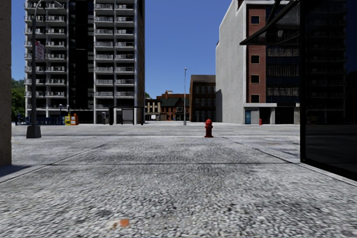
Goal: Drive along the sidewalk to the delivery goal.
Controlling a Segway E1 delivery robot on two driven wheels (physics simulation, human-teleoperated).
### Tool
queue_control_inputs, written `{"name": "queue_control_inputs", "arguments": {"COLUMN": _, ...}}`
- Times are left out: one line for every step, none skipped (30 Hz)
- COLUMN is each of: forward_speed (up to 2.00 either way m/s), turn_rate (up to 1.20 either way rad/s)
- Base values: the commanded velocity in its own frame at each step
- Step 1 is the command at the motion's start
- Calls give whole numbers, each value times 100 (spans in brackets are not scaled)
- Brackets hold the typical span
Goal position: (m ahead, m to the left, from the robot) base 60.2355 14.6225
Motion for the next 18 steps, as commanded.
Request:
{"name": "queue_control_inputs", "arguments": {"forward_speed": 188, "turn_rate": 0}}
{"name": "queue_control_inputs", "arguments": {"forward_speed": 182, "turn_rate": 0}}
{"name": "queue_control_inputs", "arguments": {"forward_speed": 182, "turn_rate": 0}}
{"name": "queue_control_inputs", "arguments": {"forward_speed": 174, "turn_rate": 0}}
{"name": "queue_control_inputs", "arguments": {"forward_speed": 168, "turn_rate": 0}}
{"name": "queue_control_inputs", "arguments": {"forward_speed": 163, "turn_rate": 0}}
{"name": "queue_control_inputs", "arguments": {"forward_speed": 157, "turn_rate": 0}}
{"name": "queue_control_inputs", "arguments": {"forward_speed": 154, "turn_rate": 0}}
{"name": "queue_control_inputs", "arguments": {"forward_speed": 150, "turn_rate": 0}}
{"name": "queue_control_inputs", "arguments": {"forward_speed": 149, "turn_rate": 0}}
{"name": "queue_control_inputs", "arguments": {"forward_speed": 149, "turn_rate": 0}}
{"name": "queue_control_inputs", "arguments": {"forward_speed": 149, "turn_rate": 0}}
{"name": "queue_control_inputs", "arguments": {"forward_speed": 149, "turn_rate": 0}}
{"name": "queue_control_inputs", "arguments": {"forward_speed": 148, "turn_rate": 0}}
{"name": "queue_control_inputs", "arguments": {"forward_speed": 145, "turn_rate": 0}}
{"name": "queue_control_inputs", "arguments": {"forward_speed": 142, "turn_rate": 0}}
{"name": "queue_control_inputs", "arguments": {"forward_speed": 142, "turn_rate": 0}}
{"name": "queue_control_inputs", "arguments": {"forward_speed": 138, "turn_rate": 0}}
